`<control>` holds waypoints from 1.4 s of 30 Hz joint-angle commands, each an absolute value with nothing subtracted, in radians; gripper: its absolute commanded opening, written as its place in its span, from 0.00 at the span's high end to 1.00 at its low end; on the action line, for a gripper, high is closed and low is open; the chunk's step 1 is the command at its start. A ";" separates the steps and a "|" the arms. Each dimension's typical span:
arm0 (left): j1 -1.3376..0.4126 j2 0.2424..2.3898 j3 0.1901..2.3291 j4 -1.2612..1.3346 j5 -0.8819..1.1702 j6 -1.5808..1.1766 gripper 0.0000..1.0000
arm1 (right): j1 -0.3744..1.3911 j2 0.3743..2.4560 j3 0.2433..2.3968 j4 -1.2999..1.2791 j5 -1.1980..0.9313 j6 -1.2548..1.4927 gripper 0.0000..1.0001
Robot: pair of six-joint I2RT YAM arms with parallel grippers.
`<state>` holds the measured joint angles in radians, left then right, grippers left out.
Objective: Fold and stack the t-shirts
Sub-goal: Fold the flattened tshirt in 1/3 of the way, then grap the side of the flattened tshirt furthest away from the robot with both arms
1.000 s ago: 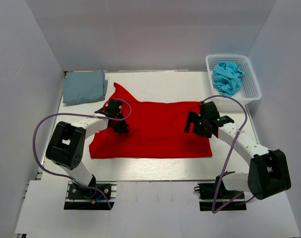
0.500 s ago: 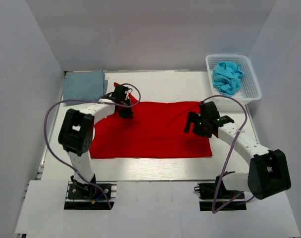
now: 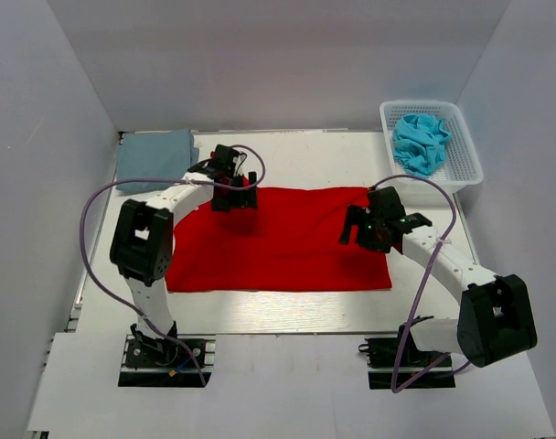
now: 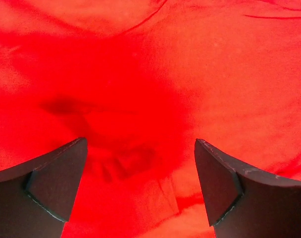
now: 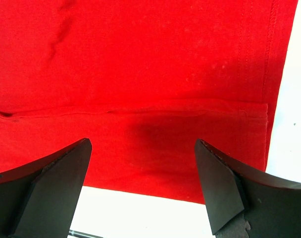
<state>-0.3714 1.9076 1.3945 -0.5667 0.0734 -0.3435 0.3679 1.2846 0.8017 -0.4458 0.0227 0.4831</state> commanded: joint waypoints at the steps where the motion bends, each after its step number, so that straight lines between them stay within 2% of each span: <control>1: -0.373 1.721 1.341 -0.583 0.002 -0.389 0.01 | 0.370 1.290 0.833 -0.425 0.020 0.462 0.10; 6: -0.353 1.516 1.056 -0.607 -0.076 -0.541 0.01 | 0.376 1.305 0.790 -0.388 0.026 0.437 0.10; 13: -0.353 1.350 0.723 -0.533 -0.054 -0.721 0.01 | 0.382 1.354 0.661 -0.266 0.011 0.459 0.10; 16: -0.362 1.315 0.643 -0.532 -0.044 -0.817 0.01 | 0.385 1.370 0.606 -0.256 -0.034 0.492 0.10; 18: -0.362 1.315 0.609 -0.621 -0.055 -0.876 0.01 | 0.387 1.353 0.537 -0.268 -0.052 0.523 0.10; 22: -0.373 1.247 0.517 -0.771 -0.025 -0.990 0.01 | 0.403 1.186 0.416 -0.305 -0.066 0.575 0.10; 26: -0.388 1.027 0.471 -0.865 0.108 -1.013 0.01 | 0.425 1.040 0.396 -0.379 -0.101 0.584 0.10; 28: -0.388 0.919 0.504 -0.874 0.152 -1.012 0.01 | 0.445 1.025 0.449 -0.443 -0.100 0.589 0.10; 30: -0.388 0.904 0.616 -0.908 0.048 -0.976 0.01 | 0.469 1.026 0.523 -0.480 -0.057 0.572 0.10; 32: -0.388 0.975 0.722 -0.908 -0.077 -0.895 0.01 | 0.474 1.049 0.628 -0.474 -0.005 0.555 0.10; 35: -0.367 1.176 0.981 -0.853 -0.213 -0.835 0.01 | 0.468 1.133 0.771 -0.450 0.096 0.514 0.10; 40: -0.357 1.532 1.231 -0.767 -0.432 -0.747 0.01 | 0.462 1.339 1.009 -0.449 0.254 0.474 0.10; 42: -0.331 1.658 1.400 -0.802 -0.492 -0.736 0.01 | 0.451 1.426 1.109 -0.465 0.328 0.486 0.10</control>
